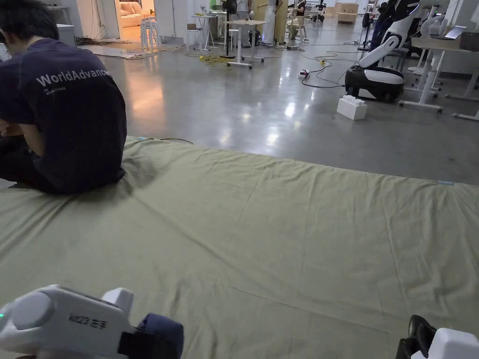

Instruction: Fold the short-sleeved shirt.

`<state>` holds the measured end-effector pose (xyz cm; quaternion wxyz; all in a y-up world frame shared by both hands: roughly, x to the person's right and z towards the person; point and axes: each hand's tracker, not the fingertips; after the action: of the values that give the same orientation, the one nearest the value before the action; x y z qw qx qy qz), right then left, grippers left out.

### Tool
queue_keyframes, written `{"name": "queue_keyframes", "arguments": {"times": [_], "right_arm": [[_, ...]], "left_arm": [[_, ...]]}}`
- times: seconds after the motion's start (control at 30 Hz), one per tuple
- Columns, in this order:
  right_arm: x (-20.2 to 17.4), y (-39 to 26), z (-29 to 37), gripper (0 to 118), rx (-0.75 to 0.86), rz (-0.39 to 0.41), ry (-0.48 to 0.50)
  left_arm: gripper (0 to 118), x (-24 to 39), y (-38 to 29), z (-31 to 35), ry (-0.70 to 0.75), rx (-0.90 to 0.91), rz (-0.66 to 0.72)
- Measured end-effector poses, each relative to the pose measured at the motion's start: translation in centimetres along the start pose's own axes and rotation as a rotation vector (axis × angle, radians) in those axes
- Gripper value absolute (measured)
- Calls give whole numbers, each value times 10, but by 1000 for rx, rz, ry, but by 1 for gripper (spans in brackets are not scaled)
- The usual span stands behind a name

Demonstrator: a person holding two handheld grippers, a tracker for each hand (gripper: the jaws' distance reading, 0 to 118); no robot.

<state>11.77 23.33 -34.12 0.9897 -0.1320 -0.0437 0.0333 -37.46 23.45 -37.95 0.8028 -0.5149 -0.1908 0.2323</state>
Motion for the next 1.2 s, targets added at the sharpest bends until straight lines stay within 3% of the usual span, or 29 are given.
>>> {"name": "queue_keyframes", "arguments": {"times": [0.07,0.1,0.23,0.37,0.57,0.77,0.83,0.9,0.93,1.07,1.17,1.2], "right_arm": [[3,-3,0,0,-17,-23,0],[5,-5,0,0,-28,-34,-2],[11,-6,4,0,-23,-27,-6],[19,-7,9,0,-23,-26,-19],[25,-8,15,0,-26,-17,-35],[24,-12,16,0,-38,-21,-33],[23,-12,16,0,-40,-18,-31],[22,-12,16,0,-42,-18,-27],[22,-12,16,0,-43,-20,-26],[21,-12,14,0,-45,-22,-21],[21,-13,11,0,-50,-29,-18],[21,-13,10,0,-52,-32,-17]], "left_arm": [[8,-1,-2,-15,20,-31,-24],[8,47,-9,-65,10,-45,-13],[8,87,-27,-114,72,-143,-73],[8,92,-33,-164,111,-186,-7],[8,96,-41,-196,194,-216,-28],[13,93,-40,-186,152,-178,25],[33,94,-38,-171,92,-148,29],[61,95,-39,-150,53,-114,33],[64,94,-38,-139,23,-89,39],[64,87,-37,-102,-46,3,62],[60,84,-42,-99,20,25,5],[53,83,-45,-103,54,21,-12]]}}
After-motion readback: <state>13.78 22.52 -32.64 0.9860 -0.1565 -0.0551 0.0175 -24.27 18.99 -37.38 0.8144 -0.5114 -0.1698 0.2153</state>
